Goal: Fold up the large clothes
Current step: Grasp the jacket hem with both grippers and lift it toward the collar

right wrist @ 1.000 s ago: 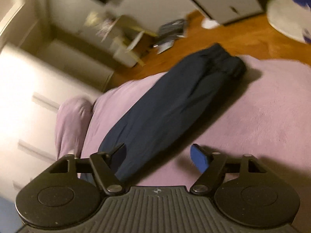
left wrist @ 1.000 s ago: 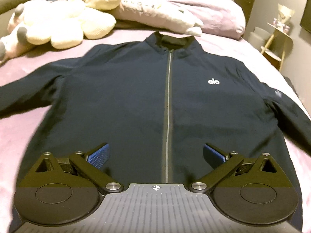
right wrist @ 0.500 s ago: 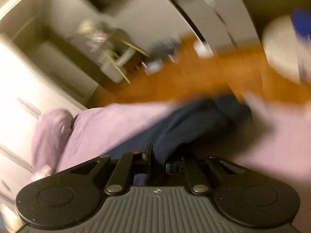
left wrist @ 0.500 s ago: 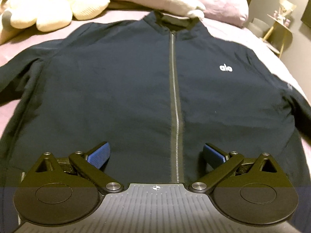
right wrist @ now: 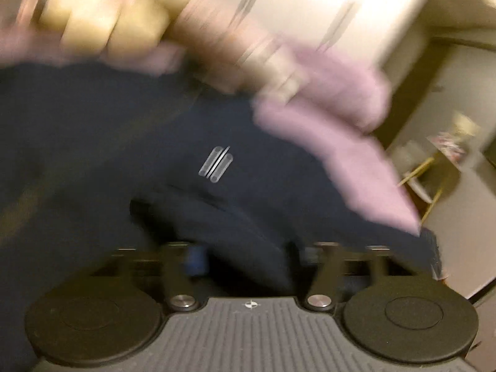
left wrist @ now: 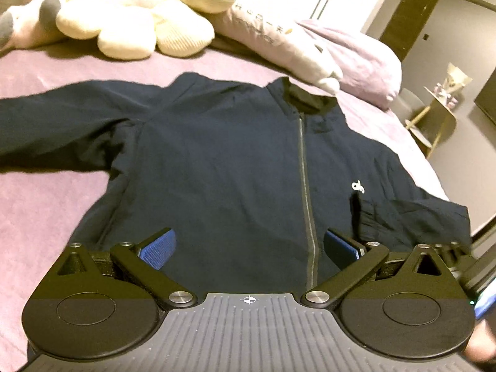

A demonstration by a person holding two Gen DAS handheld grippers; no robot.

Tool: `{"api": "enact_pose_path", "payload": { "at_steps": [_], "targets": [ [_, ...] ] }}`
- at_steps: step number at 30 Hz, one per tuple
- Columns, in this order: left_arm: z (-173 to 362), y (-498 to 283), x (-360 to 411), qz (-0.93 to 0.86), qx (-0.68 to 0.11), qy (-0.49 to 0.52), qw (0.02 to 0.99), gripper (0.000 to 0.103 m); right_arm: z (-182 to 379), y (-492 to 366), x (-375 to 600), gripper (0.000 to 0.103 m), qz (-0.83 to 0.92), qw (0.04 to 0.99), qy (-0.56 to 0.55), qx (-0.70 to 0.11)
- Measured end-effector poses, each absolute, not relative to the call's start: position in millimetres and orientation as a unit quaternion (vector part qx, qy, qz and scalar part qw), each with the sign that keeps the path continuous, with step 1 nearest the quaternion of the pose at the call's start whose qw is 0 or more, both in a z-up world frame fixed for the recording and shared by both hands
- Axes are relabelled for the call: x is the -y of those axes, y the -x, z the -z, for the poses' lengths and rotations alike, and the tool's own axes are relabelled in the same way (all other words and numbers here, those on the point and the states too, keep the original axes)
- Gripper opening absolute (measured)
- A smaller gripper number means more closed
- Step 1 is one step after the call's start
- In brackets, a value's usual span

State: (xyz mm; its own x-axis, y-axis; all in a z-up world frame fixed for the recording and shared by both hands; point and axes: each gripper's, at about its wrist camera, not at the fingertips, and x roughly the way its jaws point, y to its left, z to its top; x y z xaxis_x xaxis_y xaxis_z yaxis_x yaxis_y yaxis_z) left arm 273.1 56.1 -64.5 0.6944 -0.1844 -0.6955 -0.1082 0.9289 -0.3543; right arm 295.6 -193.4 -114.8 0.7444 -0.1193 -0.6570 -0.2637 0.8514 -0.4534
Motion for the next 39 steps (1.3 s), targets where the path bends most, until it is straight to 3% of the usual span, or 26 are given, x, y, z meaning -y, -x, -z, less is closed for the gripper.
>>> {"api": "enact_pose_path", "payload": {
  "at_steps": [3,5,11,13,15,17,19,20,22,27,28,30,32,39],
  "targets": [
    [67.8,-282.1,-49.1,0.054,-0.397,0.206,0.893,0.103,116.5,-291.1,191.6,0.071,-0.04,0.901,0.269,-0.339],
    [68.9,-293.8,-38.7,0.082,-0.401,0.224,0.885,0.103,89.9,-285.5,208.6,0.08,-0.057,0.913,0.209,-0.344],
    [88.9,-350.3,11.5,0.165,-0.426,0.277,0.846,0.103,46.5,-224.3,308.0,0.083,-0.052,0.947,-0.093,-0.304],
    [102.7,-371.8,28.5,0.173,-0.448,0.289,0.828,0.101,56.1,-214.2,344.1,0.079,-0.04,0.928,-0.209,-0.307],
    [115.4,-390.8,40.3,0.172,-0.471,0.301,0.811,0.09,73.5,-201.1,371.7,0.065,-0.033,0.901,-0.298,-0.314],
    [123.1,-402.3,50.0,0.172,-0.479,0.309,0.803,0.088,86.5,-191.2,389.1,0.061,-0.024,0.882,-0.346,-0.32],
    [125.3,-411.6,56.2,0.174,-0.476,0.302,0.807,0.081,101.6,-186.9,397.6,0.059,-0.021,0.87,-0.371,-0.324],
    [125.8,-415.9,58.4,0.18,-0.476,0.304,0.805,0.064,105.8,-188.4,402.1,0.059,-0.019,0.866,-0.378,-0.326],
    [129.6,-423.3,61.0,0.19,-0.494,0.317,0.787,0.05,114.7,-189.0,401.8,0.059,-0.021,0.861,-0.388,-0.328],
    [141.6,-430.9,70.5,0.193,-0.516,0.306,0.776,0.046,116.5,-179.6,402.3,0.059,-0.027,0.857,-0.402,-0.321],
    [142.2,-432.2,71.7,0.192,-0.519,0.307,0.774,0.033,113.3,-172.7,403.1,0.059,-0.028,0.857,-0.403,-0.32],
    [139.3,-432.9,75.6,0.193,-0.521,0.297,0.776,0.029,111.3,-174.5,402.0,0.059,-0.027,0.857,-0.402,-0.323],
    [126.8,-429.3,74.3,0.192,-0.504,0.284,0.793,0.01,107.5,-175.9,401.6,0.059,-0.024,0.856,-0.402,-0.323],
    [67.9,-414.2,-8.5,0.134,-0.424,0.284,0.85,0.007,81.7,-183.4,402.0,0.059,-0.043,0.867,-0.399,-0.295]
  ]
}}
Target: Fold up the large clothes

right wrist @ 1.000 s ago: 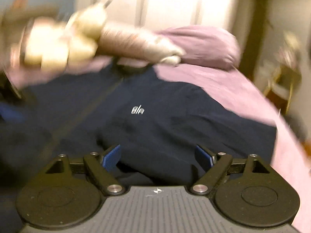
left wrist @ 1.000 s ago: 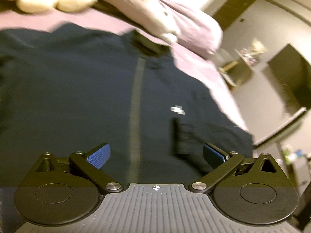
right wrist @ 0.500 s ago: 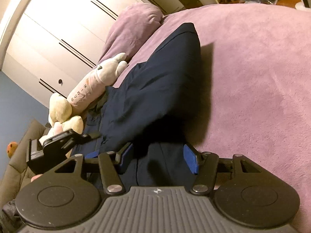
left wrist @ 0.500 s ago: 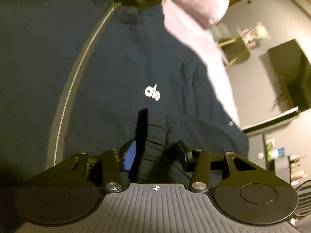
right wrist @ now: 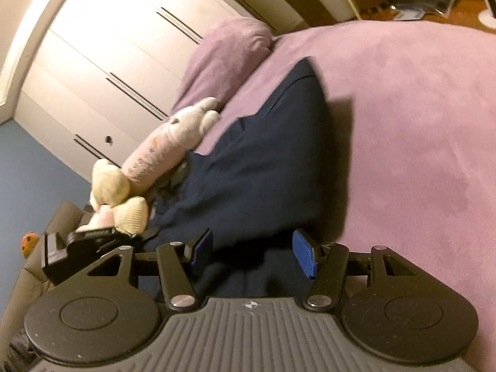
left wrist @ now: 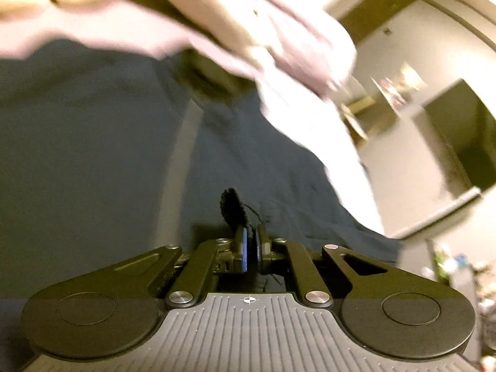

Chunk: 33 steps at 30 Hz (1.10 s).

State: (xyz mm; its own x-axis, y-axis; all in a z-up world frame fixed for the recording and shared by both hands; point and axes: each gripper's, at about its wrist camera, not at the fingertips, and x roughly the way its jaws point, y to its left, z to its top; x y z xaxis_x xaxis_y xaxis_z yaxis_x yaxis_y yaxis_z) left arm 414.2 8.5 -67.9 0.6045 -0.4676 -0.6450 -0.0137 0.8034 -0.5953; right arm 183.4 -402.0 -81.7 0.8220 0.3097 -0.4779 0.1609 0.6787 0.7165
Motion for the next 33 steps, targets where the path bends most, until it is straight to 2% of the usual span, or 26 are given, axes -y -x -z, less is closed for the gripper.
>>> {"api": "enact_pose_path", "payload": {
  "at_steps": [6,9,10,11,13,14,15,16,17,18,21,22,24,28,31,32,33],
  "targets": [
    [63.8,-400.9,-84.5,-0.011,-0.411,0.216,0.886,0.007,82.3,-214.5,384.4,0.059,-0.075,0.857,-0.411,-0.302],
    [82.1,-399.9,-103.0,-0.008,-0.417,0.251,0.874,0.01,87.0,-234.7,372.7,0.059,-0.087,0.846,-0.423,-0.311],
    [87.6,-399.7,-105.7,-0.002,-0.419,0.266,0.868,0.019,89.2,-240.8,368.9,0.059,-0.088,0.843,-0.426,-0.315],
    [92.5,-399.9,-108.6,0.003,-0.421,0.274,0.865,0.033,92.1,-245.8,366.0,0.059,-0.09,0.841,-0.428,-0.318],
    [101.5,-402.2,-109.2,0.01,-0.421,0.28,0.863,0.051,96.7,-256.3,361.4,0.059,-0.091,0.835,-0.434,-0.326],
    [105.0,-404.3,-108.5,0.014,-0.422,0.282,0.861,0.053,98.0,-260.5,359.8,0.059,-0.093,0.832,-0.438,-0.327],
    [106.1,-404.7,-108.0,0.015,-0.423,0.283,0.861,0.053,98.9,-263.7,358.5,0.059,-0.094,0.831,-0.439,-0.327],
    [107.0,-406.4,-107.5,0.016,-0.426,0.282,0.86,0.047,98.8,-267.1,356.3,0.059,-0.092,0.833,-0.438,-0.327],
    [107.6,-407.1,-106.3,0.016,-0.428,0.282,0.859,0.026,98.6,-270.3,354.8,0.059,-0.09,0.833,-0.437,-0.326],
    [106.5,-402.3,-107.9,0.015,-0.431,0.285,0.856,0.016,100.4,-273.6,355.1,0.059,-0.089,0.831,-0.442,-0.325],
    [95.4,-402.7,-113.2,0.013,-0.417,0.317,0.852,0.012,108.3,-280.5,359.3,0.067,-0.08,0.814,-0.477,-0.32],
    [85.2,-401.9,-114.6,0.018,-0.401,0.321,0.858,0.009,110.7,-282.6,359.8,0.068,-0.079,0.808,-0.489,-0.317],
    [59.5,-400.9,-118.1,0.028,-0.367,0.324,0.872,0.008,116.9,-287.4,359.8,0.072,-0.075,0.796,-0.513,-0.314],
    [15.9,-402.6,-123.6,0.033,-0.319,0.308,0.896,0.008,128.6,-303.7,354.6,0.073,-0.069,0.778,-0.543,-0.308],
    [-1.3,-406.4,-119.2,0.016,-0.3,0.247,0.921,0.007,132.3,-318.9,357.7,0.072,-0.052,0.778,-0.552,-0.294],
    [-2.1,-407.0,-115.6,0.007,-0.3,0.223,0.927,0.007,132.0,-324.9,359.2,0.069,-0.044,0.781,-0.55,-0.293],
    [0.3,-408.0,-111.8,0.003,-0.305,0.204,0.93,0.007,130.6,-330.2,360.0,0.052,-0.033,0.787,-0.539,-0.298]
  ]
}}
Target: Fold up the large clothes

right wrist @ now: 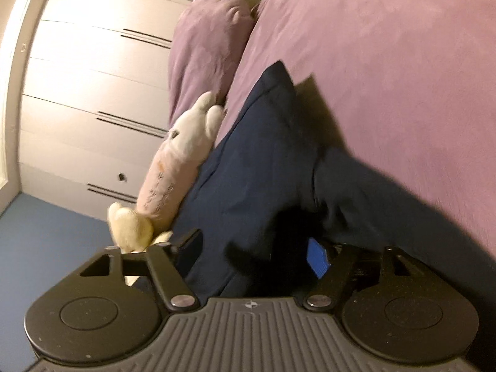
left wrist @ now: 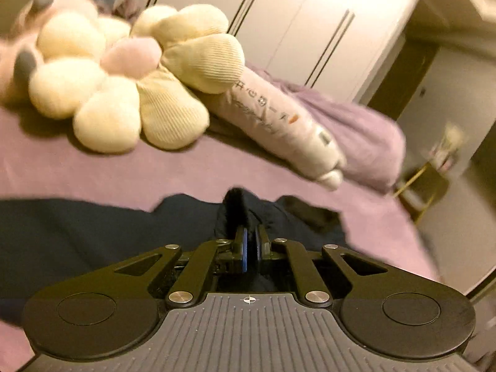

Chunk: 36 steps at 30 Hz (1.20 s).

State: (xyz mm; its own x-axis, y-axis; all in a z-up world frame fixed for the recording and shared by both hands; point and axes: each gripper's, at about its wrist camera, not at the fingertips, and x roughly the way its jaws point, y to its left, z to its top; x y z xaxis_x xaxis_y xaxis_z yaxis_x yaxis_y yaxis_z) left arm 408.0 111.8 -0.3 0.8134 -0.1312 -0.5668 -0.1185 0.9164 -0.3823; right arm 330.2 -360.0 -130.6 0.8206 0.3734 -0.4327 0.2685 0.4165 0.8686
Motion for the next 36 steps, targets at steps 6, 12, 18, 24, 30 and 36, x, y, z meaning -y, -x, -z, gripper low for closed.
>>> {"api": "enact_pose_path", "payload": {
  "at_steps": [6,12,18,24,30,36],
  "targets": [
    [48.4,-425.2,-82.6,0.009,-0.356,0.171,0.919,0.007,113.5,-322.2,378.4,0.017,0.039,0.85,-0.453,-0.268],
    [92.0,-436.3,-74.7,-0.035,-0.387,0.133,0.912,0.009,120.0,-328.5,358.0,0.011,0.057,0.909,-0.276,-0.307],
    [106.2,-429.5,-70.4,-0.07,-0.395,0.053,0.915,0.042,118.4,-328.8,354.3,0.018,0.042,0.914,-0.254,-0.314],
    [80.4,-386.9,-100.8,-0.054,-0.339,0.141,0.929,0.082,89.7,-288.3,368.1,0.079,-0.007,0.908,-0.282,-0.311],
    [68.4,-382.4,-82.1,0.009,-0.345,0.201,0.917,0.096,57.9,-283.4,326.4,0.05,-0.017,0.953,-0.157,-0.258],
    [104.0,-410.4,-35.9,-0.019,-0.375,0.099,0.921,0.091,73.2,-356.5,263.5,0.028,-0.045,0.955,-0.073,-0.285]
  ]
}}
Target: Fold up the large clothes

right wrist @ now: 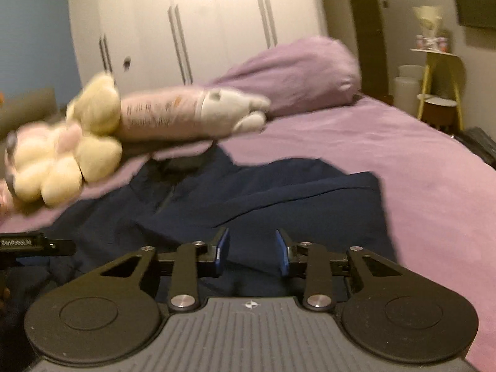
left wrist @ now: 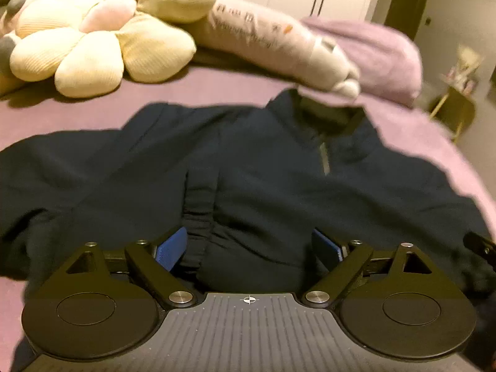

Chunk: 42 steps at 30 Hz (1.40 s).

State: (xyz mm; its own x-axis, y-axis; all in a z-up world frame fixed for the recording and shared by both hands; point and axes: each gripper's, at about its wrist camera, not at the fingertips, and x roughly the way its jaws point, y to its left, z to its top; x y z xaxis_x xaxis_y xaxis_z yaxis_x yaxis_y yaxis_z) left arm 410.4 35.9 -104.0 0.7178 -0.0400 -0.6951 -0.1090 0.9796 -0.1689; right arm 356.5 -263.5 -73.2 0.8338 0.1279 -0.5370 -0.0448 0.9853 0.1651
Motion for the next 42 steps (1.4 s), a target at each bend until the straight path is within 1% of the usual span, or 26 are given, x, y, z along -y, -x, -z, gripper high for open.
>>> {"api": "enact_pose_path", "payload": {
  "at_steps": [4,5,6,9,11,12,13,16,19,22,24,28,34,38,42],
  "targets": [
    [123.4,-422.3,-37.7,-0.05,-0.377,0.072,0.922,0.092,108.4,-385.8,247.7,0.026,-0.04,0.937,-0.036,-0.345],
    [127.1,-425.6,-41.4,-0.05,-0.378,0.081,0.921,0.093,113.8,-388.8,246.9,0.022,-0.035,0.937,-0.025,-0.347],
    [129.1,-428.5,-44.4,-0.054,-0.374,0.087,0.922,0.093,115.0,-390.8,245.1,0.02,-0.032,0.938,-0.016,-0.344],
    [128.8,-438.2,-37.9,-0.066,-0.361,0.055,0.929,0.095,114.3,-401.6,239.5,0.018,-0.012,0.94,0.011,-0.342],
    [129.9,-443.2,-33.5,-0.068,-0.353,0.024,0.933,0.102,115.8,-410.0,237.6,0.018,-0.004,0.938,0.02,-0.346],
    [131.4,-445.2,-32.8,-0.068,-0.35,0.009,0.934,0.103,116.1,-411.0,238.9,0.018,-0.002,0.938,0.021,-0.345],
    [132.8,-446.0,-35.0,-0.064,-0.35,0.008,0.935,0.103,117.2,-414.3,238.4,0.018,-0.001,0.938,0.022,-0.346],
    [132.6,-443.4,-46.9,-0.053,-0.357,0.047,0.931,0.103,117.9,-420.1,240.5,0.018,-0.002,0.937,0.018,-0.349],
    [122.6,-425.8,-53.9,-0.055,-0.364,0.081,0.926,0.103,113.6,-414.7,243.4,0.018,-0.001,0.935,0.002,-0.354],
    [116.3,-397.7,-58.7,-0.042,-0.361,0.119,0.924,0.103,99.8,-392.9,246.9,0.018,-0.005,0.935,-0.039,-0.352],
    [119.7,-387.3,-60.4,-0.039,-0.365,0.131,0.921,0.103,98.0,-373.2,243.2,0.018,-0.023,0.938,-0.043,-0.344],
    [126.6,-396.4,-57.7,-0.04,-0.374,0.115,0.919,0.103,119.2,-361.1,232.9,0.019,-0.039,0.932,-0.03,-0.358],
    [132.6,-412.9,-56.8,-0.053,-0.371,0.088,0.923,0.103,120.9,-375.6,231.4,0.019,-0.04,0.927,-0.022,-0.371],
    [128.9,-412.8,-56.9,-0.054,-0.376,0.084,0.921,0.102,114.2,-371.7,222.9,0.019,-0.033,0.926,-0.002,-0.377],
    [129.2,-414.1,-58.8,-0.05,-0.379,0.082,0.92,0.102,97.1,-354.1,218.0,0.019,-0.065,0.927,-0.04,-0.368]
  ]
}}
